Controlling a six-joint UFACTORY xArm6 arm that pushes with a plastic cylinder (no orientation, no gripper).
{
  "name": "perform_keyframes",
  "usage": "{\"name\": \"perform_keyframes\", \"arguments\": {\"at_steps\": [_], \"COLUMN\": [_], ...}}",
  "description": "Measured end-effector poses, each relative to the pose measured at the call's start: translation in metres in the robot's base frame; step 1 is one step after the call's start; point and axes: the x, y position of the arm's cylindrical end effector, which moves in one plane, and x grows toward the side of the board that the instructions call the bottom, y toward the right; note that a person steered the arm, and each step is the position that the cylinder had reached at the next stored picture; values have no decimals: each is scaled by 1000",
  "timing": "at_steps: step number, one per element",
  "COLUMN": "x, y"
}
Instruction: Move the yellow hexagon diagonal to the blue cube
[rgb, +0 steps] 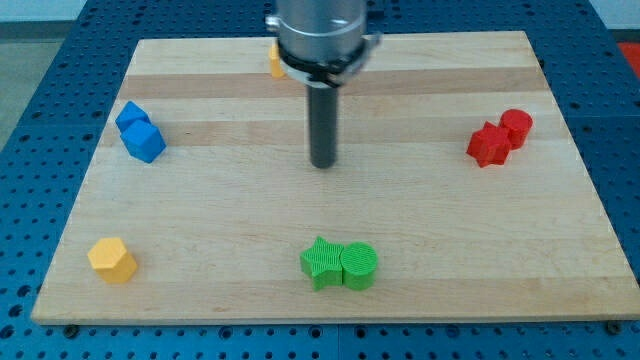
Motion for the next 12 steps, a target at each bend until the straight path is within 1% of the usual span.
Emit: {"name": "perform_keyframes", "arguments": {"at_steps": [1,2,3,4,5,8,9,10,12], "x": [-19,-16,29,47,49,50,51,65,193], "y": [-55,-106,-117,-118,-141,-264,-272,-272,-271]}}
